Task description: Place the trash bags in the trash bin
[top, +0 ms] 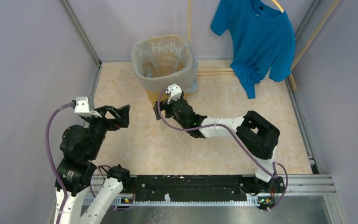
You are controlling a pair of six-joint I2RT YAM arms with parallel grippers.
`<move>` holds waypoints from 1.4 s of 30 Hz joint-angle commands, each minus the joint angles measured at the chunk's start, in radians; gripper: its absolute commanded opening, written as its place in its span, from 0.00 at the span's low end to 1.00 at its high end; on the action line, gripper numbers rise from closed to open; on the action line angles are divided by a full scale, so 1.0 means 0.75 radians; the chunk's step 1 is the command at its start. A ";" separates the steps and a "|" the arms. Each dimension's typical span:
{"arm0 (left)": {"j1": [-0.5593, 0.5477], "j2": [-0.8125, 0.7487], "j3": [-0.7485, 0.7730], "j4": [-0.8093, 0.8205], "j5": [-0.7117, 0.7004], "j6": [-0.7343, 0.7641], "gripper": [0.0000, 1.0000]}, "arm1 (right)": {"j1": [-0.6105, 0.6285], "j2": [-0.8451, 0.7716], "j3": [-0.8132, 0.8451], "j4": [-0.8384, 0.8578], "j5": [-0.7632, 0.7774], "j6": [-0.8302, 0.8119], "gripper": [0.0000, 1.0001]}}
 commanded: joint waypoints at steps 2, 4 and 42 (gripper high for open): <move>-0.007 -0.008 0.001 0.020 0.026 -0.010 0.99 | -0.067 -0.200 -0.120 0.040 0.020 -0.065 0.99; -0.007 -0.009 0.000 0.013 0.018 -0.006 0.99 | -0.142 -0.281 -0.227 0.054 -0.054 -0.031 0.99; -0.007 0.028 0.051 -0.067 0.044 -0.092 0.99 | -0.257 0.220 0.537 -0.172 0.044 -0.218 0.99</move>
